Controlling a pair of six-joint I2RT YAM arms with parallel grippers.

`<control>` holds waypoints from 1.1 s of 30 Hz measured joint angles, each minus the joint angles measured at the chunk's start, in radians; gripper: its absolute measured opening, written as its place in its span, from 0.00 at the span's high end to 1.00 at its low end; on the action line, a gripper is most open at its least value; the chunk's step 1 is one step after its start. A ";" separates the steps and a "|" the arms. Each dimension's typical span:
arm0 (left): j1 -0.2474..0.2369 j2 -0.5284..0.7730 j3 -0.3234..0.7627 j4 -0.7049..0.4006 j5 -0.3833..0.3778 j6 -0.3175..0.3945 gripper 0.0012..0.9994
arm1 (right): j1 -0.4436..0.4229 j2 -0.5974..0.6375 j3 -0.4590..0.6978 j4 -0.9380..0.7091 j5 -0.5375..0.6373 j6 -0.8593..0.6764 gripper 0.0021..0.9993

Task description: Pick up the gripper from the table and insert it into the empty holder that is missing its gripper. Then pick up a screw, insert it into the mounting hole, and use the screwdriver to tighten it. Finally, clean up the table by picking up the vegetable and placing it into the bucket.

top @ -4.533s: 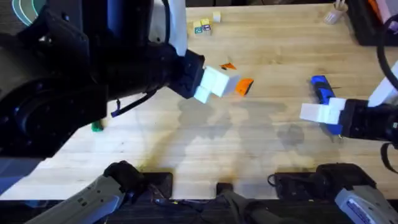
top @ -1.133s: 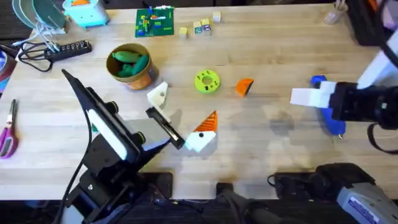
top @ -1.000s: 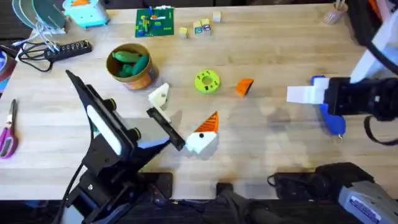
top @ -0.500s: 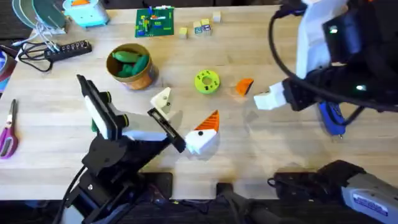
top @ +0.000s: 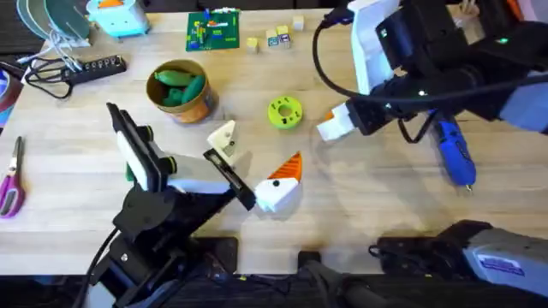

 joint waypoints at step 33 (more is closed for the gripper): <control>0.000 0.000 0.000 0.000 0.001 -0.005 0.02 | -0.053 0.125 0.005 0.077 -0.044 -0.019 0.99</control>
